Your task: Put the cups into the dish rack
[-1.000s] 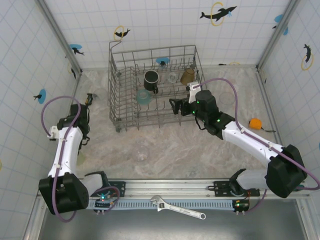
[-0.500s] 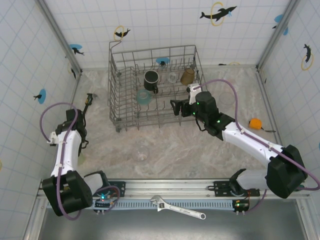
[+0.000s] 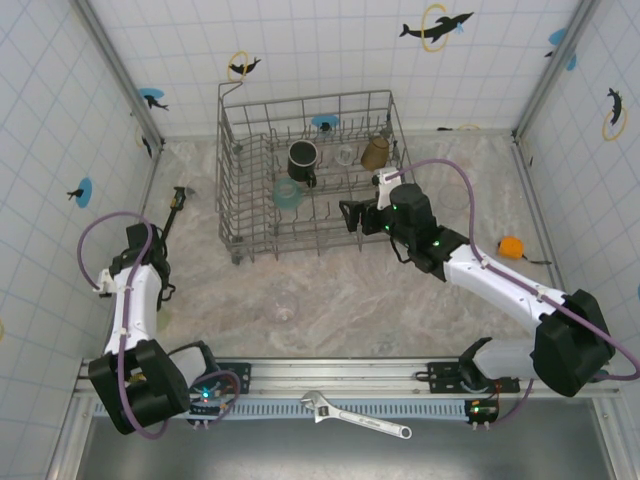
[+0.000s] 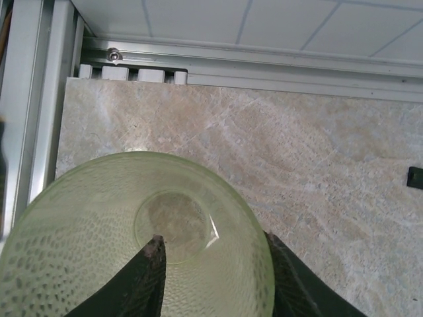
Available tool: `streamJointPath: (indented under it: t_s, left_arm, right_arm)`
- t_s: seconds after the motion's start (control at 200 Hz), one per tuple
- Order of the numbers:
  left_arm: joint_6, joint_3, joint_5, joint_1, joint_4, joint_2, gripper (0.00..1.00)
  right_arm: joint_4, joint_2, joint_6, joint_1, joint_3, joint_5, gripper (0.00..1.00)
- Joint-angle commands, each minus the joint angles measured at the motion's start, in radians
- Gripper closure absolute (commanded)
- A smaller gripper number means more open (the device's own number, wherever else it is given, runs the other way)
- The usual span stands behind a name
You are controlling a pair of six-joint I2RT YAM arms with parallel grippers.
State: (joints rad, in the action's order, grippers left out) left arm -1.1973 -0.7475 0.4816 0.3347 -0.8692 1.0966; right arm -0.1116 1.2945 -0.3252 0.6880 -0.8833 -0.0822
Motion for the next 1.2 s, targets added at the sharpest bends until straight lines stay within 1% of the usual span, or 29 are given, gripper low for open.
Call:
streamJointPath:
  t_s: [0.0,0.04,0.105,0.365,0.425,0.576,0.771,1.051,1.196]
  left_arm:
    - [0.026,0.015,-0.003,0.01,0.011,0.001,0.67]
    - [0.027,0.017,-0.002,0.011,0.015,0.004,0.73]
    - [0.029,0.023,0.0,0.011,0.019,0.007,0.79]
    - [0.044,0.026,-0.016,0.013,0.035,0.02,0.97]
    - [0.06,0.024,-0.026,0.013,0.044,0.023,1.0]
    - [0.091,0.004,-0.054,0.013,0.044,0.036,1.0]
    - [0.123,0.008,-0.08,0.013,0.073,0.014,1.0]
    - [0.198,-0.007,-0.153,0.013,0.136,-0.004,1.0]
    - [0.263,-0.002,-0.216,0.013,0.2,-0.024,1.0]
  right_arm:
    - [0.0,0.003,-0.004,0.006,-0.017,-0.014,0.0]
    - [0.001,0.006,-0.004,0.006,-0.019,-0.013,0.0]
    - [0.001,0.008,-0.004,0.006,-0.017,-0.012,0.0]
    - [0.003,0.005,-0.005,0.01,-0.014,-0.018,0.0]
    - [0.003,0.005,-0.004,0.01,-0.014,-0.022,0.0]
    - [0.001,0.005,0.0,0.01,-0.016,-0.026,0.0]
    - [-0.006,0.005,-0.006,0.01,-0.002,-0.024,0.0]
    - [-0.007,0.01,-0.006,0.012,-0.009,-0.02,0.0]
    - [-0.002,0.02,-0.001,0.013,-0.014,-0.022,0.0]
